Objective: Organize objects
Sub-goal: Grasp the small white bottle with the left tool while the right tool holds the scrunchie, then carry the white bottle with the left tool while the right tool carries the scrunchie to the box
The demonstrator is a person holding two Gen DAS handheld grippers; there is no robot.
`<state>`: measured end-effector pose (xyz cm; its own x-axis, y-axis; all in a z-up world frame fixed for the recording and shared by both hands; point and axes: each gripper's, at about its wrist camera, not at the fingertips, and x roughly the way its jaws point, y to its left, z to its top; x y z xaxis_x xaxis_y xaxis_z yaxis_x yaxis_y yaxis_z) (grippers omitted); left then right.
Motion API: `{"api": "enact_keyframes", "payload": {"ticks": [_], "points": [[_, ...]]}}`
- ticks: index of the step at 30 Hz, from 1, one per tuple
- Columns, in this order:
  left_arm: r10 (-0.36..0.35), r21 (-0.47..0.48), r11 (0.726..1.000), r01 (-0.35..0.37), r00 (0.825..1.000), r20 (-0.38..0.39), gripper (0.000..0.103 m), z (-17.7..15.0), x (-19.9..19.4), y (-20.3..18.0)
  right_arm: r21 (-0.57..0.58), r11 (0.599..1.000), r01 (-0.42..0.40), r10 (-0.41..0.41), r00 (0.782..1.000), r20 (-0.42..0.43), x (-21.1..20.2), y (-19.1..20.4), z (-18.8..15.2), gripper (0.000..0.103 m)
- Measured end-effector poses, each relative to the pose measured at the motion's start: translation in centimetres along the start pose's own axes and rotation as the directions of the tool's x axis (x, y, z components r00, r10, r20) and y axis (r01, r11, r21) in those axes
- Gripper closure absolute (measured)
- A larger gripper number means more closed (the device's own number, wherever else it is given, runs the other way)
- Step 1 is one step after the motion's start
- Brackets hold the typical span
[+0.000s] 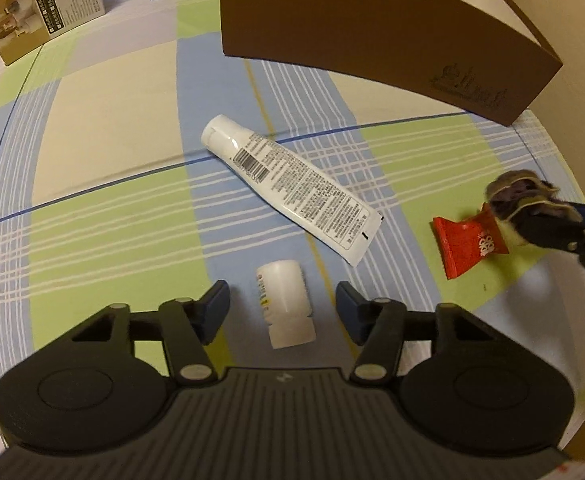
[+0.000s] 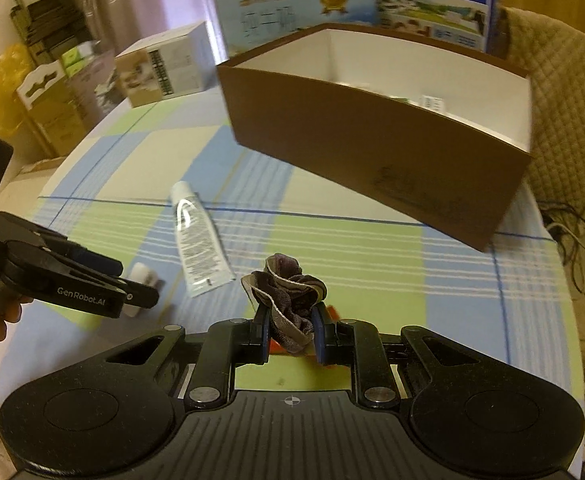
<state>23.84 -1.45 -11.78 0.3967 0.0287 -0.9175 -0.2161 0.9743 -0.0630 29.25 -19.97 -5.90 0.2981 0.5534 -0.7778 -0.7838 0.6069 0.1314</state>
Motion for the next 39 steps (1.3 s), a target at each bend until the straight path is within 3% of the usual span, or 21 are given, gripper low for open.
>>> {"api": "enact_keyframes", "payload": {"ticks": [3,5,7,20,39], "points": [[0.015,-0.001,1.0,-0.015,1.0,-0.011,0.063,0.0,0.4,-0.1,0.016,1.0,0.011,-0.011,1.0,0.005,-0.6,-0.7,-0.4,0.086],[0.025,-0.006,1.0,-0.025,1.0,-0.016,0.065,-0.1,0.6,-0.1,0.025,1.0,0.017,-0.017,1.0,0.007,-0.9,-1.2,-0.5,0.086],[0.026,-0.009,1.0,-0.026,1.0,-0.015,0.079,-0.2,0.7,-0.1,0.032,0.999,0.022,-0.022,1.0,0.009,-1.1,-1.5,-0.6,0.086],[0.039,-0.035,0.999,-0.038,0.999,0.03,0.08,-0.7,-1.3,0.5,0.046,0.999,0.02,-0.022,0.999,0.033,-2.1,-2.1,-0.3,0.086],[0.047,-0.07,0.997,-0.034,0.981,0.188,0.08,0.2,-8.3,1.5,0.074,0.997,0.005,-0.012,0.995,0.096,-4.0,-1.9,2.0,0.086]]}}
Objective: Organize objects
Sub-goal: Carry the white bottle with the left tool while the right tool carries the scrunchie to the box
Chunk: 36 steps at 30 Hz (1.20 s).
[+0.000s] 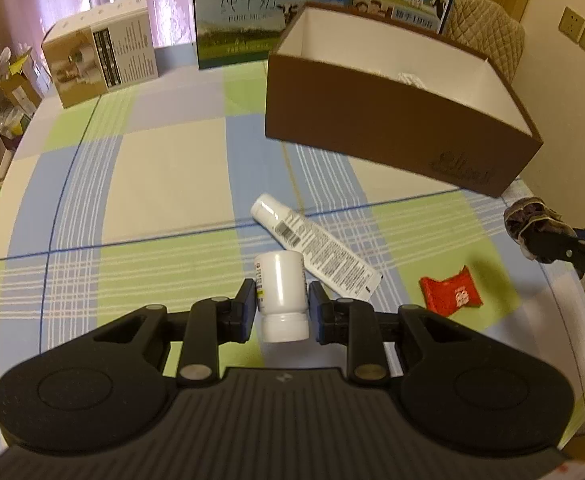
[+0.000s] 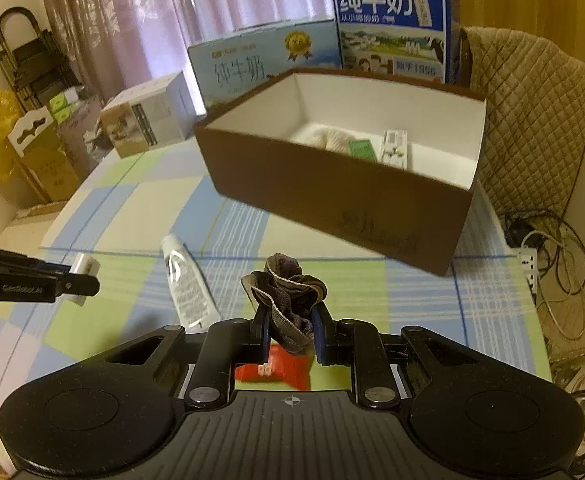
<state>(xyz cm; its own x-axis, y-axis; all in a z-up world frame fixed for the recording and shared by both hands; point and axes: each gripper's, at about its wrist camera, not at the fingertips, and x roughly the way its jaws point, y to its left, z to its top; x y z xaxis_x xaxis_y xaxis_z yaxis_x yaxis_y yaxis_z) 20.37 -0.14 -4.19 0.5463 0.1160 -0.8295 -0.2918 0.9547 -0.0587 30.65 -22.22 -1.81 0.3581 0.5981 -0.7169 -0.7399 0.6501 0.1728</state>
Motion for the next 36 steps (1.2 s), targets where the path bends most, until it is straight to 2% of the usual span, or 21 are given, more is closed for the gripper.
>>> {"api": "enact_keyframes", "payload": {"ticks": [9,15,26,30,36], "points": [[0.001,-0.003,1.0,-0.001,0.999,0.033,0.08,1.3,-0.6,0.1,0.033,0.999,0.031,-0.033,0.998,0.045,-0.7,-1.4,2.1,0.086],[0.01,0.008,1.0,-0.01,0.998,0.06,0.08,3.3,-0.3,0.3,0.062,0.996,0.061,-0.066,0.995,0.074,-0.8,-3.7,4.0,0.086],[-0.014,0.078,0.997,0.003,0.99,0.142,0.08,10.4,1.3,-1.7,0.079,0.99,0.117,-0.127,0.982,0.139,0.1,-7.2,9.1,0.086],[-0.029,0.11,0.994,0.011,0.986,0.164,0.08,13.3,2.3,-2.8,0.09,0.988,0.127,-0.139,0.981,0.136,1.4,-8.3,10.9,0.086],[-0.043,0.151,0.988,0.017,0.985,0.17,0.08,17.3,4.6,-4.2,0.153,0.982,0.109,-0.122,0.989,0.083,4.0,-10.6,13.1,0.086]]}}
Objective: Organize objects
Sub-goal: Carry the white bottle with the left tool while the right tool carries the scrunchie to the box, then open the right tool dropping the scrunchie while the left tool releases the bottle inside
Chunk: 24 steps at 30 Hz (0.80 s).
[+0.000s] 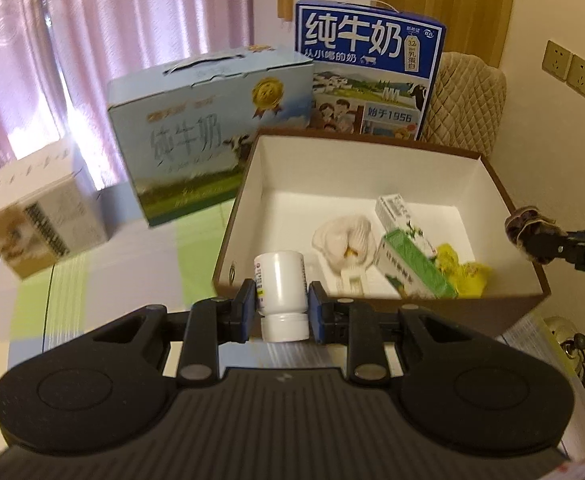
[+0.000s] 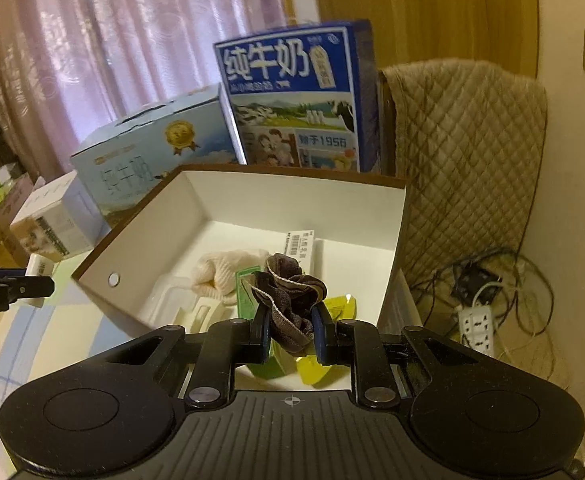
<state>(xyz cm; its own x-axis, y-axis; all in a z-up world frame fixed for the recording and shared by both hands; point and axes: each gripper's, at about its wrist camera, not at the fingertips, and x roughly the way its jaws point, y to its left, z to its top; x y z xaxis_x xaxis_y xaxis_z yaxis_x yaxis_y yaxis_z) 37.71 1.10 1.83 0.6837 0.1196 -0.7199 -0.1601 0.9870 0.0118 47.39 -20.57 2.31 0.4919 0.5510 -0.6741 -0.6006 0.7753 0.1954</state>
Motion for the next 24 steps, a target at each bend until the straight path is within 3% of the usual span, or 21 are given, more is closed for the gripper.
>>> {"api": "enact_keyframes", "payload": {"ticks": [10,24], "points": [[-0.007,0.066,0.998,0.01,0.999,-0.052,0.08,4.5,6.0,-1.1,-0.001,0.999,0.038,-0.038,0.997,-0.069,4.8,-1.2,2.1,0.086],[0.022,0.132,0.991,-0.004,0.991,-0.13,0.08,6.2,12.6,-1.7,-0.042,0.994,0.1,-0.104,0.989,-0.109,9.0,-2.6,3.7,0.086]]}}
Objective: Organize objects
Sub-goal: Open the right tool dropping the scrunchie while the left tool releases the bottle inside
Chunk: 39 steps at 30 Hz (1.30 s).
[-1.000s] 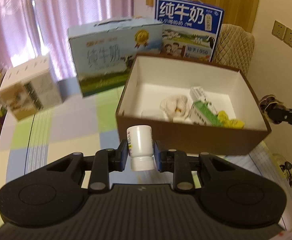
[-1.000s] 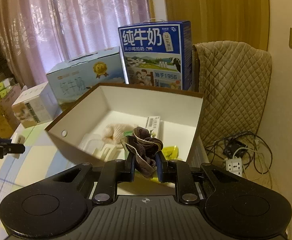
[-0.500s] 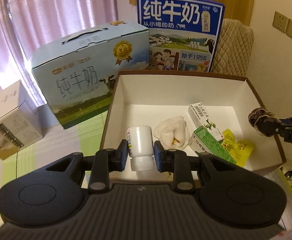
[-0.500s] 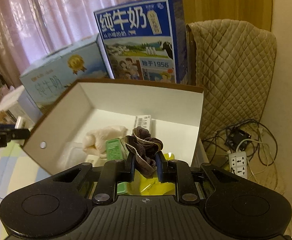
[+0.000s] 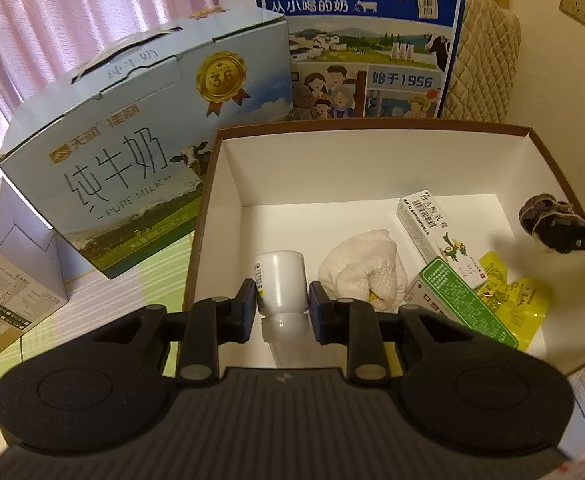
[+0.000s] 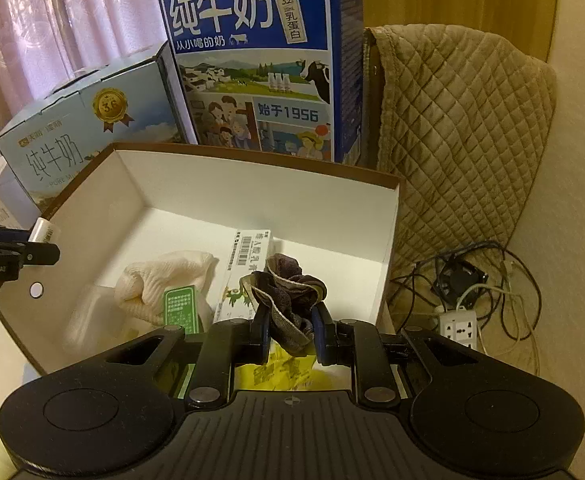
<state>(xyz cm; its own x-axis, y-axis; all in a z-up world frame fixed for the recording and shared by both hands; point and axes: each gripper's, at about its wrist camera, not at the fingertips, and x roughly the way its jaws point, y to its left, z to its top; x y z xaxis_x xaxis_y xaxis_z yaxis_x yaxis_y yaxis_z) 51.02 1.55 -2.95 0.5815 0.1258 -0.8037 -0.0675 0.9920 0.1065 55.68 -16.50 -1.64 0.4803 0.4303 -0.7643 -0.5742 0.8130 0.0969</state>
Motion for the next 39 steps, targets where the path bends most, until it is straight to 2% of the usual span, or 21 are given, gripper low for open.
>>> {"api": "enact_keyframes", "payload": {"ticks": [6,10,13,14,15,31,36,38,39], "points": [[-0.006,0.008,1.0,0.006,1.0,-0.014,0.08,0.3,1.3,-0.4,-0.002,1.0,0.015,-0.015,1.0,0.006,1.1,-0.2,0.7,0.086],[-0.009,0.012,1.0,0.009,1.0,-0.015,0.08,0.6,1.8,-0.5,0.019,1.0,0.023,-0.023,0.999,0.045,1.3,-0.5,1.1,0.084],[-0.011,0.011,1.0,0.011,1.0,-0.016,0.08,0.8,2.0,-0.5,0.036,0.999,0.036,-0.04,0.994,0.1,1.0,-0.7,1.4,0.062],[-0.012,0.011,1.0,0.012,1.0,-0.016,0.08,0.8,2.1,-0.5,0.04,0.998,0.038,-0.042,0.992,0.118,0.9,-0.8,1.4,0.048],[-0.012,0.011,1.0,0.012,1.0,-0.017,0.08,0.8,2.2,-0.5,0.041,0.998,0.037,-0.042,0.991,0.13,0.8,-0.8,1.5,0.04],[0.003,0.027,1.0,-0.001,0.999,-0.041,0.08,1.3,4.1,-1.0,0.026,1.0,0.0,-0.003,0.995,0.099,0.9,-0.7,0.2,0.038],[0.018,0.036,0.999,-0.017,0.999,-0.028,0.079,1.7,4.5,-1.0,0.026,1.0,-0.002,0.0,0.995,0.099,0.9,-0.7,0.2,0.038],[0.024,0.041,0.999,-0.024,1.0,-0.013,0.071,1.8,4.5,-1.0,0.026,1.0,-0.003,0.0,0.995,0.102,0.8,-0.7,0.1,0.038],[0.028,0.043,0.999,-0.028,1.0,-0.005,0.056,1.9,4.4,-1.0,0.027,1.0,-0.003,0.0,0.995,0.103,0.7,-0.7,0.2,0.038]]}}
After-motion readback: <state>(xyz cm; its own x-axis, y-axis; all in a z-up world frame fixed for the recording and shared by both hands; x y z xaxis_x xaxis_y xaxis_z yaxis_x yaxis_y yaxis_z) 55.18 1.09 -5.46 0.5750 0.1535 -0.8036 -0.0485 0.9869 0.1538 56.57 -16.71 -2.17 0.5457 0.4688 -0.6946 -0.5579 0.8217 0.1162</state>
